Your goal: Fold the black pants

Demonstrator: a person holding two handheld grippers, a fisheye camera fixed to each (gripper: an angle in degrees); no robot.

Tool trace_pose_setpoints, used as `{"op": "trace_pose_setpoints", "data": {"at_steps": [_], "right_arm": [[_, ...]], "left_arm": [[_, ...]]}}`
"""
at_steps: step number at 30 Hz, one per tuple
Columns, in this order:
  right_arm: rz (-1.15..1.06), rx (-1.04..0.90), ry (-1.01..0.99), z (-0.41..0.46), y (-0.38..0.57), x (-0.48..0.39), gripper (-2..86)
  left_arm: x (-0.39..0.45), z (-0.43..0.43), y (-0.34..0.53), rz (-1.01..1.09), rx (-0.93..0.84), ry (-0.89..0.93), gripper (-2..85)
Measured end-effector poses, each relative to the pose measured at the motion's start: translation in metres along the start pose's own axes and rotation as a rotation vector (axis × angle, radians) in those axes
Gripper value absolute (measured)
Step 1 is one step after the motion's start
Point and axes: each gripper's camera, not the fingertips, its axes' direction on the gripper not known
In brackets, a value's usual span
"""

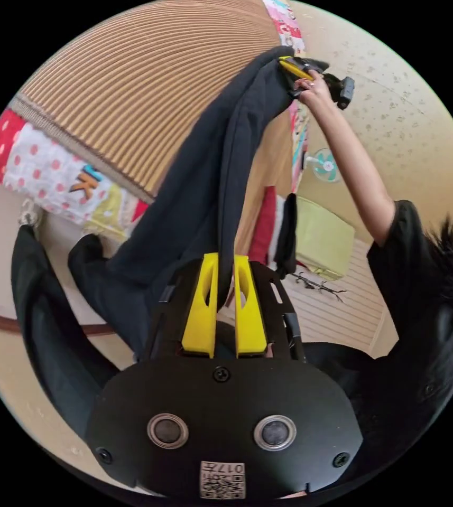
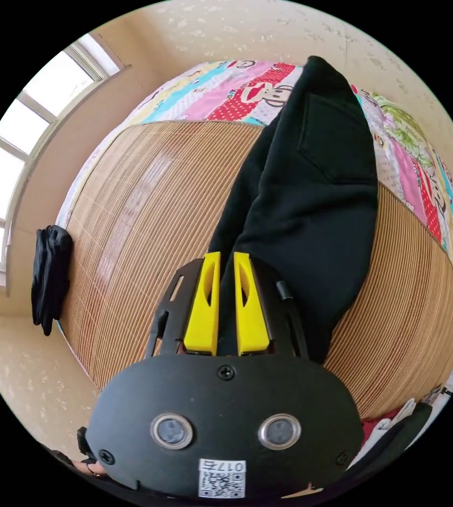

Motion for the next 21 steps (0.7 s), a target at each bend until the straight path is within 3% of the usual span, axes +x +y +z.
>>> {"op": "trace_pose_setpoints", "data": {"at_steps": [4, 9, 12, 16, 19, 21], "right_arm": [[-0.016, 0.085, -0.045, -0.047, 0.119, 0.025, 9.0], [0.125, -0.036, -0.098, -0.055, 0.251, 0.082, 12.2], [0.257, -0.046, -0.269, -0.046, 0.300, 0.120, 13.4], [0.334, -0.034, -0.611, -0.018, 0.329, 0.166, 13.3], [0.408, -0.039, -0.849, 0.008, 0.338, 0.196, 11.7], [0.405, -0.135, -1.046, 0.032, 0.339, 0.203, 10.5]], "left_arm": [[-0.009, -0.036, 0.001, 0.066, 0.050, -0.022, 9.4], [0.012, -0.061, -0.042, 0.221, 0.132, -0.038, 11.9], [0.025, -0.066, -0.096, 0.301, 0.135, 0.009, 13.5], [0.028, -0.038, -0.176, 0.296, -0.052, 0.067, 17.3], [0.031, -0.017, -0.199, 0.302, -0.165, -0.026, 12.4], [0.030, -0.011, -0.203, 0.289, -0.202, 0.011, 10.2]]}}
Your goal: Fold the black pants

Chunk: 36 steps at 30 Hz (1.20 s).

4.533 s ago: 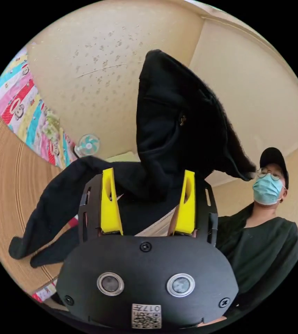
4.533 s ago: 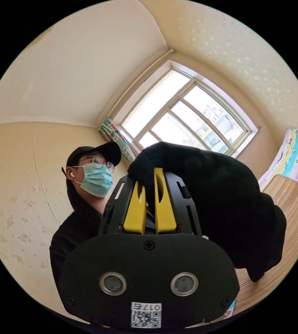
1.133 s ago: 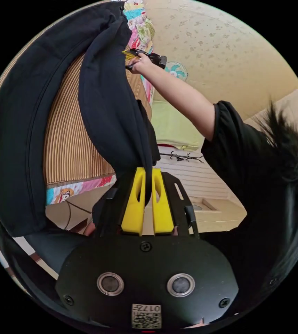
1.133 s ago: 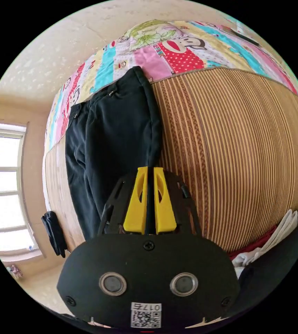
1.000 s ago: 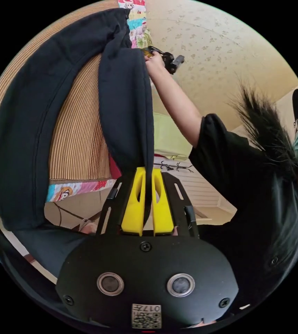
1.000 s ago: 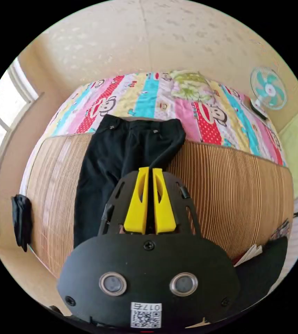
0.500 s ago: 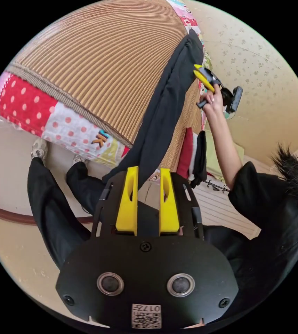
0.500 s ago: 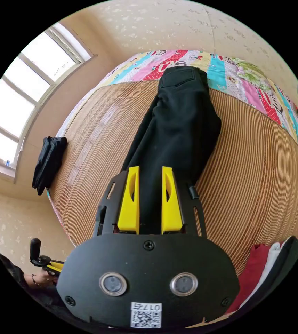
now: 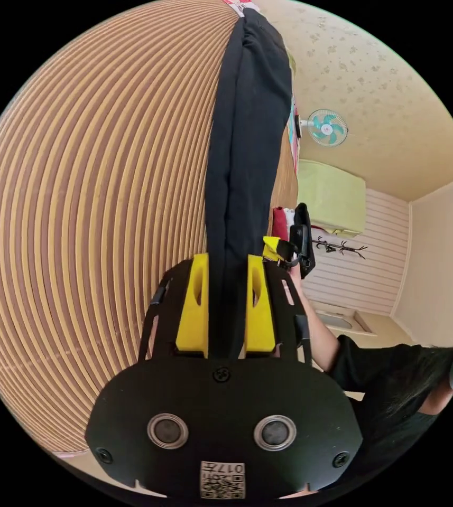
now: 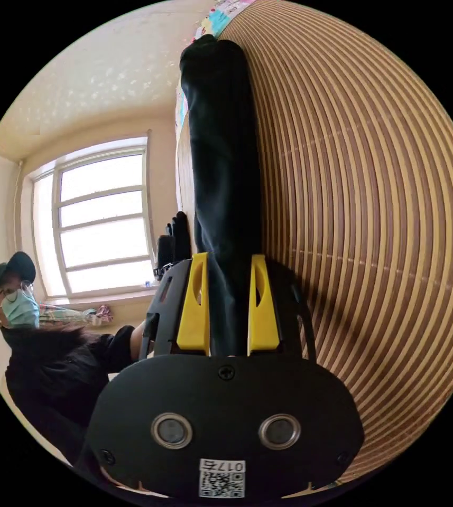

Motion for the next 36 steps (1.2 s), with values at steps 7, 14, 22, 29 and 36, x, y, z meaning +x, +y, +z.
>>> {"op": "trace_pose_setpoints", "data": {"at_steps": [7, 14, 22, 29, 36], "right_arm": [[-0.278, 0.062, -0.099, -0.040, 0.049, -0.118, 2.7], [-0.858, 0.153, 0.012, -0.076, 0.160, -0.406, 0.5], [-1.046, 0.284, 0.165, -0.102, 0.183, -0.573, 0.6], [-0.762, 0.265, 0.395, -0.082, 0.056, -0.508, 0.5], [-0.701, 0.226, 0.650, -0.010, 0.042, -0.441, 2.4]], "left_arm": [[0.095, -0.071, 0.062, 0.361, 0.141, 0.341, 5.5], [0.334, -0.189, 0.161, 0.919, 0.317, 0.244, 5.2], [0.496, -0.253, 0.175, 1.051, 0.455, 0.076, 5.2], [0.442, -0.216, 0.076, 0.812, 0.421, -0.136, 5.2], [0.339, -0.172, 0.037, 0.742, 0.292, -0.234, 5.3]]}}
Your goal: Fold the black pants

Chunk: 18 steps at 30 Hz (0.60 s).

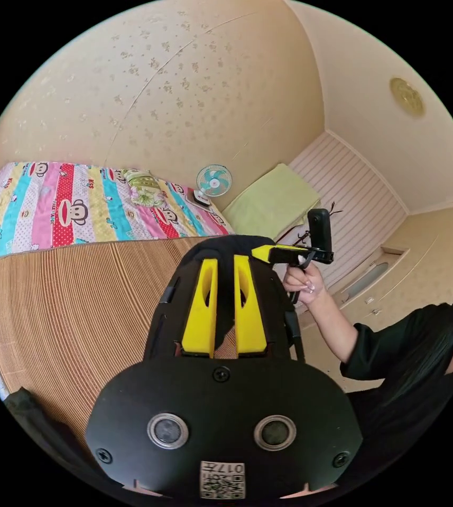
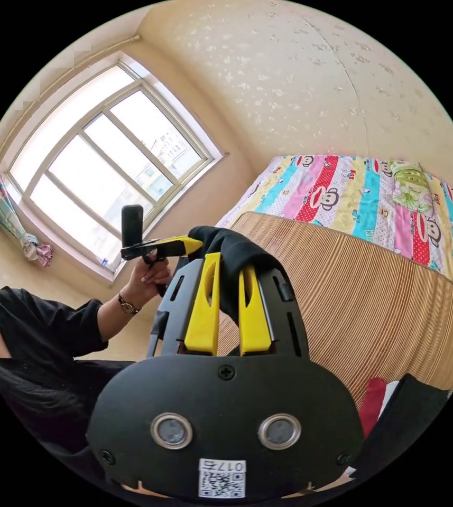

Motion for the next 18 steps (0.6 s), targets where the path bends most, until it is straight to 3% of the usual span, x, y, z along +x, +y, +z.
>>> {"op": "trace_pose_setpoints", "data": {"at_steps": [4, 6, 8, 10, 12, 18], "right_arm": [[0.118, -0.159, -0.068, 0.089, 0.120, 0.021, 4.5], [0.299, -0.278, -0.134, 0.136, 0.184, 0.042, 5.9], [0.547, -0.526, -0.105, 0.188, 0.263, 0.067, 9.4], [0.630, -0.565, -0.074, 0.190, 0.291, 0.073, 12.1], [0.672, -0.464, -0.075, 0.171, 0.290, 0.081, 14.2], [0.741, -0.224, -0.167, 0.155, 0.226, 0.152, 22.4]], "left_arm": [[-0.043, 0.070, 0.121, -0.183, -0.241, 0.048, 6.0], [-0.063, 0.110, 0.182, -0.312, -0.421, 0.021, 7.1], [-0.084, 0.140, 0.231, -0.435, -0.586, 0.002, 9.6], [-0.108, 0.138, 0.257, -0.572, -0.517, 0.091, 13.2], [-0.127, 0.124, 0.250, -0.628, -0.390, 0.133, 13.7], [-0.200, 0.125, 0.180, -0.598, -0.204, 0.111, 20.2]]}}
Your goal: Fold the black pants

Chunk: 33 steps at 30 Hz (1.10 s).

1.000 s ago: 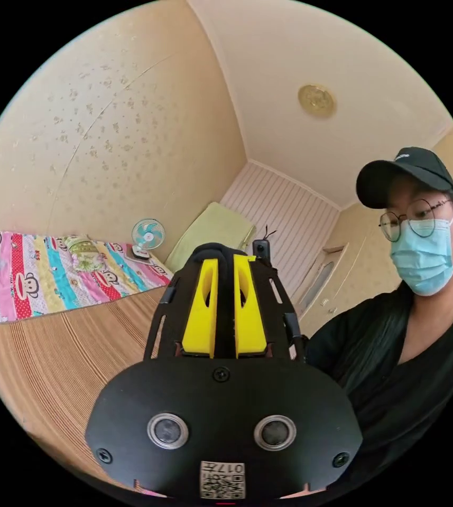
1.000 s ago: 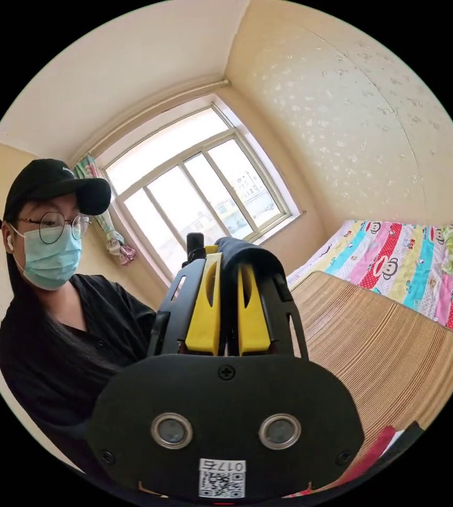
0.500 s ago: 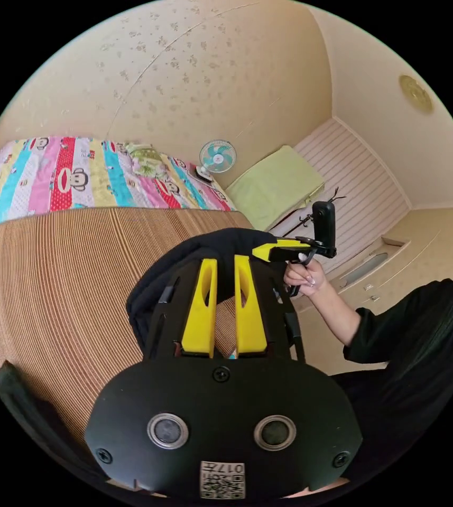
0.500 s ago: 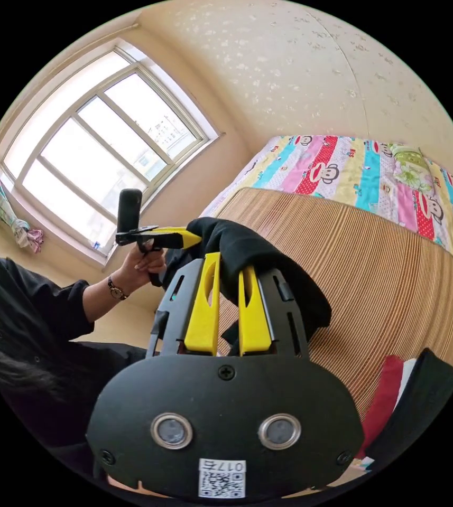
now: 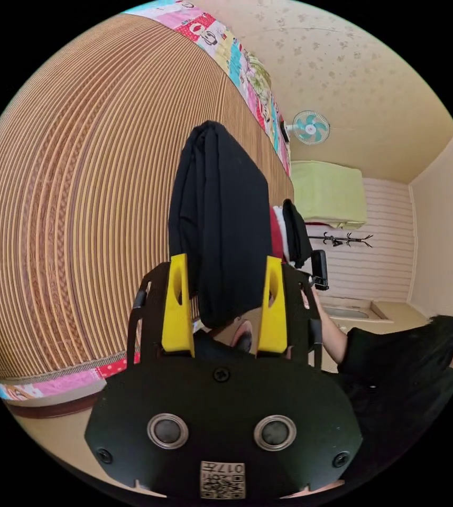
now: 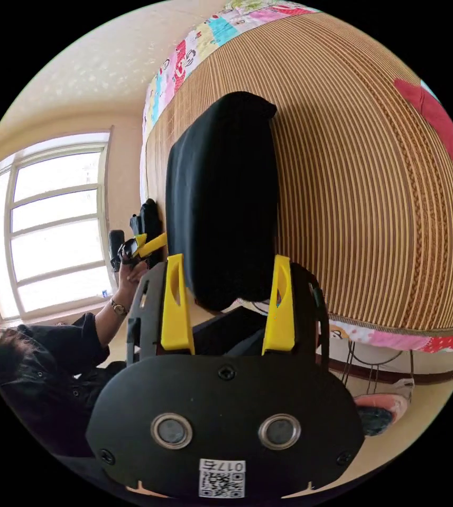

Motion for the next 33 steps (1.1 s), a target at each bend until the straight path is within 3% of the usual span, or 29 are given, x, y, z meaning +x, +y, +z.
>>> {"op": "trace_pose_setpoints", "data": {"at_steps": [5, 7, 9, 13, 18, 22, 27, 29, 33], "right_arm": [[0.078, -0.125, -0.020, 0.060, -0.068, 0.006, 24.6], [0.070, -0.109, 0.021, 0.062, -0.064, -0.005, 24.1], [0.085, -0.098, -0.099, 0.062, -0.051, -0.007, 22.1], [0.134, -0.160, -0.225, 0.055, -0.005, -0.003, 14.9], [0.037, -0.075, -0.196, -0.029, 0.058, -0.041, 11.1], [-0.044, 0.148, -0.210, -0.173, 0.085, -0.065, 10.5], [-0.153, 0.321, 0.089, -0.344, 0.066, -0.113, 11.5], [-0.084, 0.329, 0.329, -0.395, 0.040, -0.132, 12.3], [0.069, 0.361, 0.832, -0.403, -0.008, -0.128, 12.6]], "left_arm": [[-0.043, 0.044, -0.052, -0.058, -0.142, 0.033, 22.1], [-0.059, 0.061, -0.048, -0.147, -0.167, 0.193, 19.6], [-0.064, 0.072, -0.037, -0.215, -0.197, 0.281, 17.9], [-0.021, 0.080, -0.003, -0.171, -0.297, 0.144, 14.8], [0.080, 0.108, 0.018, -0.101, -0.332, 0.186, 13.6], [0.193, 0.161, -0.013, 0.032, -0.318, 0.341, 13.5], [0.316, 0.264, -0.087, 0.206, -0.396, 0.455, 14.1], [0.333, 0.304, -0.112, 0.184, -0.392, 0.495, 14.5], [0.311, 0.359, -0.145, 0.005, -0.380, 0.576, 14.8]]}}
